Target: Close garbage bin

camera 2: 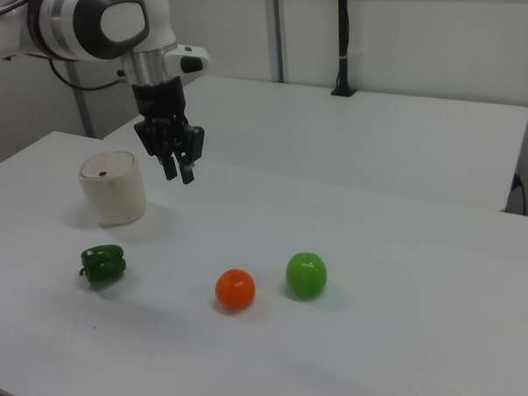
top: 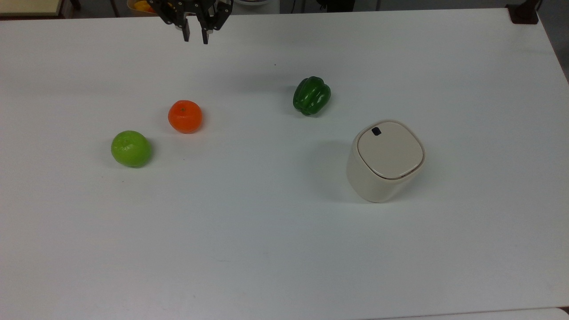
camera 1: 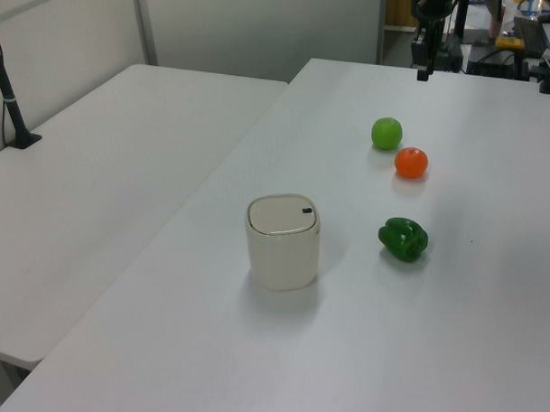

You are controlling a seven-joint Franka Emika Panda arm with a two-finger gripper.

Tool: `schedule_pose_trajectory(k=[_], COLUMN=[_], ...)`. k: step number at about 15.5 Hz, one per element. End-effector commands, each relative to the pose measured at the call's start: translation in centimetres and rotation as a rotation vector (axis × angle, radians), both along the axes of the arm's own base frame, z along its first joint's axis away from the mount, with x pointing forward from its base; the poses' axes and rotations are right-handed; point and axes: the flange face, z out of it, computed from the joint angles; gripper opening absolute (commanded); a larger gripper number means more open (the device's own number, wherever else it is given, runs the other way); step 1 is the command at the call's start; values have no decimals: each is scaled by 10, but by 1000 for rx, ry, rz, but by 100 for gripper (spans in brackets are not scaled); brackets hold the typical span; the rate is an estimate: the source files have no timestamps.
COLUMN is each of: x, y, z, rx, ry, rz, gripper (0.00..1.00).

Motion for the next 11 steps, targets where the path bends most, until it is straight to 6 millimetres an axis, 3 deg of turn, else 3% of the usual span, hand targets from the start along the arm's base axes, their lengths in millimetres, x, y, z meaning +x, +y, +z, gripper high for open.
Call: schedule_pose_trajectory(k=[1, 11], x=[-8, -8], y=[1, -3], z=[2, 7], rx=[-25, -23], ry=[3, -5], rz=[6, -6], gripper=[100, 100])
